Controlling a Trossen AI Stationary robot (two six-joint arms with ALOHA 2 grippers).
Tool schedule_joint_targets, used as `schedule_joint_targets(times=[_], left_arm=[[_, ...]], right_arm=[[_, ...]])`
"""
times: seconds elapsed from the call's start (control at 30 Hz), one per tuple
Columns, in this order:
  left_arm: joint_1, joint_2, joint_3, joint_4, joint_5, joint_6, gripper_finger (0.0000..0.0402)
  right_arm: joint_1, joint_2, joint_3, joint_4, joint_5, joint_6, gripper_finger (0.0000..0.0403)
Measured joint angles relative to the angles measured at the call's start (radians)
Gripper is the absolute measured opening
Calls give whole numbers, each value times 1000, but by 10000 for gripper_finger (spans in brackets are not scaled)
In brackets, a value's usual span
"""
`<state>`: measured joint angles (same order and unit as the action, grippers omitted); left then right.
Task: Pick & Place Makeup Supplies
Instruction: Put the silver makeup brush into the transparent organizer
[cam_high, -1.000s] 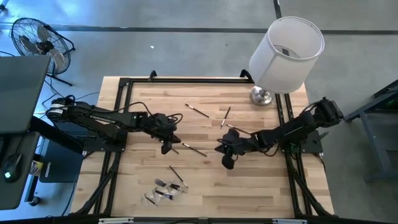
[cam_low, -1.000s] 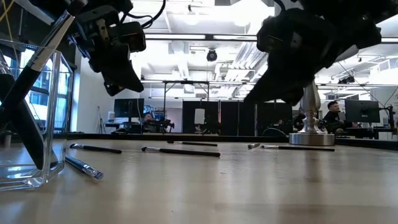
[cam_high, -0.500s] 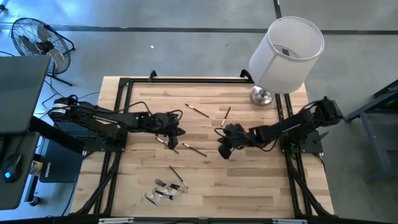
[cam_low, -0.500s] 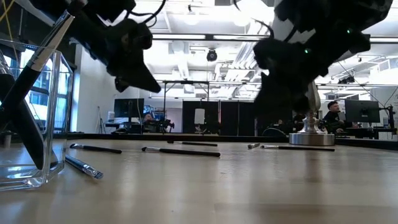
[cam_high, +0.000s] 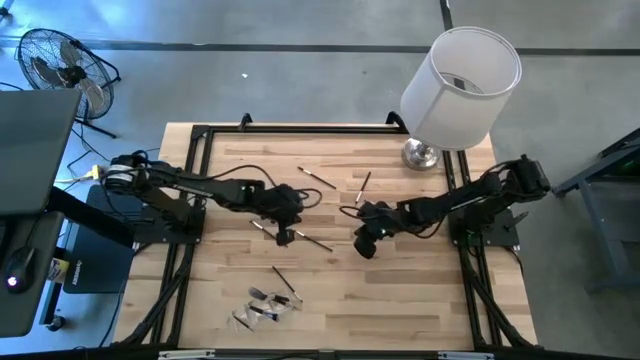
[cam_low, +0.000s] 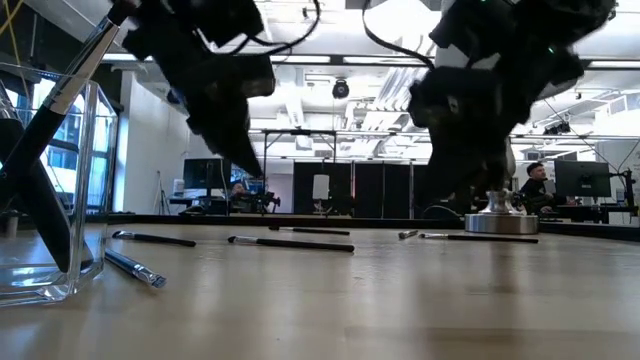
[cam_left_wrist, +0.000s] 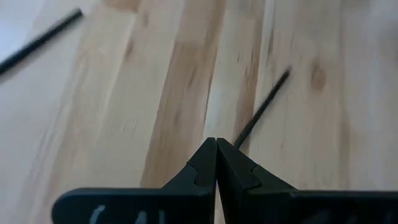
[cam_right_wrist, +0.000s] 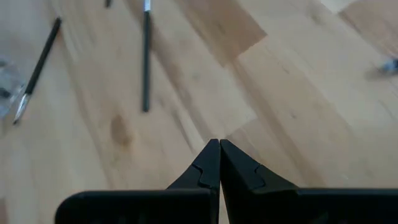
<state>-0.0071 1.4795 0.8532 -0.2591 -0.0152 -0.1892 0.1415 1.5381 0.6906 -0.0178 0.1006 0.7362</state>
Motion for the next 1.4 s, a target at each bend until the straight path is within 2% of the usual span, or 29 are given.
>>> schedule_joint_targets(times=[0.17,0.33,0.43,0.53,0.73,0.93,1.13,1.27,1.4], left_arm=[[0,29,74,-151,-3,140,0],[0,30,71,-171,5,303,0],[0,30,69,-198,9,393,0],[0,30,69,-208,9,418,0],[0,30,69,-243,5,421,0],[0,30,69,-263,5,421,0],[0,30,68,-265,5,421,0],[0,30,68,-265,5,421,0],[0,29,68,-264,5,421,0]], right_arm=[[0,72,171,-184,22,-119,0],[0,208,382,-332,29,-215,0],[0,284,487,-363,24,-261,0],[0,337,548,-363,22,-289,1],[0,390,585,-357,21,-247,25],[3,411,584,-359,23,-175,76],[26,413,584,-359,23,-168,122],[47,428,585,-353,51,-176,134],[63,492,585,-319,27,-170,133]])
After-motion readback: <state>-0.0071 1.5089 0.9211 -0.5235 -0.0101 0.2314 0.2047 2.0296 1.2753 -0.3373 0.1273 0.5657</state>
